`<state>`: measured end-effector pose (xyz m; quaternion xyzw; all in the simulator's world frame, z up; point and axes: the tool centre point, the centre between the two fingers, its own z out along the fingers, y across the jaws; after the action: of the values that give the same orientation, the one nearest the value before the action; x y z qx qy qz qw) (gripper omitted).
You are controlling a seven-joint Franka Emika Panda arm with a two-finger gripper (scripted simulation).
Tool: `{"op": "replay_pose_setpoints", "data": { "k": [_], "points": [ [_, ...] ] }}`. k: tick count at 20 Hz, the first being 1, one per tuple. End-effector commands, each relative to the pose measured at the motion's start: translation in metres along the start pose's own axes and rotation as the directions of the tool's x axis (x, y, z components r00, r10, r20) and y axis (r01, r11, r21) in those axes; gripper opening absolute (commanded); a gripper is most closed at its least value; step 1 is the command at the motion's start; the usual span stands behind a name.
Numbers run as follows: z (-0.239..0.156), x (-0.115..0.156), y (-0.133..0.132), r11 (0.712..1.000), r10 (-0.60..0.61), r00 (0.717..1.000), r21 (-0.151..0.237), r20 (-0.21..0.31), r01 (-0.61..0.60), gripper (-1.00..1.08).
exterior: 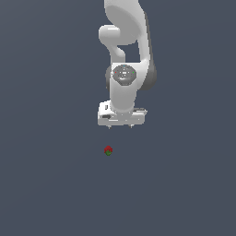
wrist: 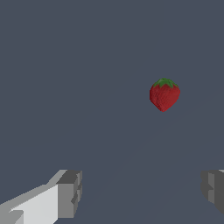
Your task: Pick up the object and move it to a goal position.
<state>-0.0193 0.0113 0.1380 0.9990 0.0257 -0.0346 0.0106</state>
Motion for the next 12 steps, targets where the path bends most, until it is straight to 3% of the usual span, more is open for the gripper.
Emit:
{"op": "replay_pose_setpoints", "data": {
  "k": [1,12],
  "points": [
    [0.0,0.0,0.0,1.0,0.0,1.0,0.0,0.0,0.0,1.0],
    [-0.003,-0.006,-0.024,0.998,-0.057,0.998,0.019,0.013,0.057,1.0]
  ]
}}
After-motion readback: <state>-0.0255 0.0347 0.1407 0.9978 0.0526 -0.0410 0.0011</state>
